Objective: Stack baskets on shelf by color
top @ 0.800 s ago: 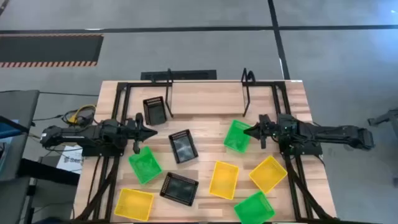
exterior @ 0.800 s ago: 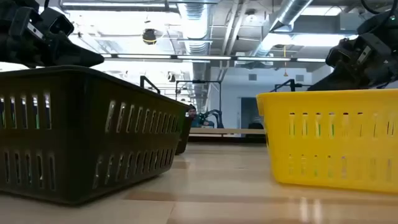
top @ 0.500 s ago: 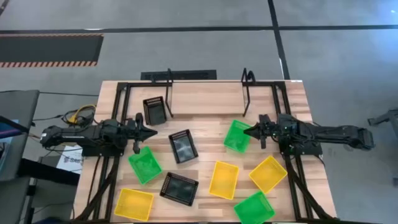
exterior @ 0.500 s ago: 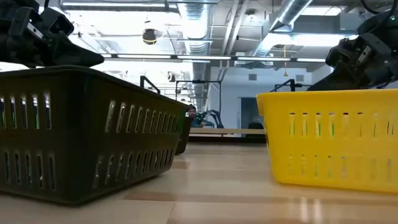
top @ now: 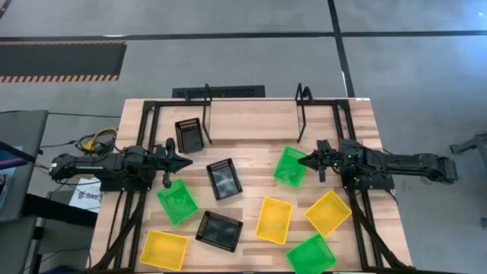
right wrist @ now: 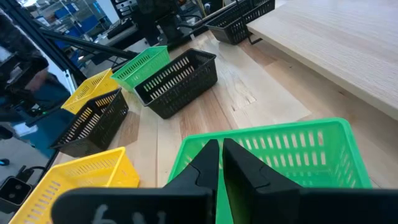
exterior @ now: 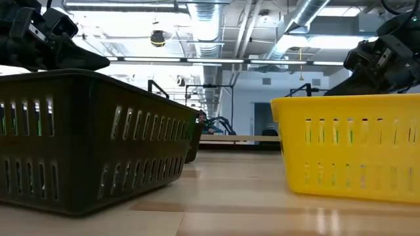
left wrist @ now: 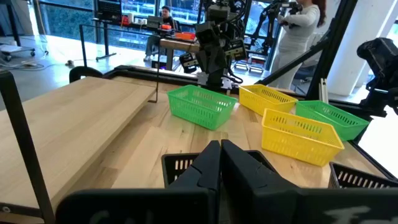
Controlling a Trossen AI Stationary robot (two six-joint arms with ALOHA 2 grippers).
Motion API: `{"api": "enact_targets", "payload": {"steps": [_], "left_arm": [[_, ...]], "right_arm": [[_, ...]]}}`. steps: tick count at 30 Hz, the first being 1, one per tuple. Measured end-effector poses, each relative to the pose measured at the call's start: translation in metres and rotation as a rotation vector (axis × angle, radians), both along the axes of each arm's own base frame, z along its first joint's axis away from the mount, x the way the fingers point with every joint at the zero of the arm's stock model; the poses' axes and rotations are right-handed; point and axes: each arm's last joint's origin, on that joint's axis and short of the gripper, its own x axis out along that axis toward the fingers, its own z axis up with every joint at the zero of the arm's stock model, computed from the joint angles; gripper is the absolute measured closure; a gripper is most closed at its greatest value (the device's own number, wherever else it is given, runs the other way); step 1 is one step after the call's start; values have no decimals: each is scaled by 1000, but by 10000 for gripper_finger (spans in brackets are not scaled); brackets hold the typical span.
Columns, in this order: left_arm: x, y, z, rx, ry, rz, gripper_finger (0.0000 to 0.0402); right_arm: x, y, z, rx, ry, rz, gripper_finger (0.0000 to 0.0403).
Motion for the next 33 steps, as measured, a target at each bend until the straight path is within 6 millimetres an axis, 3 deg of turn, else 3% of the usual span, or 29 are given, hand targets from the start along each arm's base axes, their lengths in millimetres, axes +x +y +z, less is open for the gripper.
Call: {"api": "enact_targets", "payload": {"steps": [33], "left_arm": [[0, 0, 0, 1, -1, 16, 402]], "right_arm": [[0, 0, 0, 0, 0, 0, 356]]}}
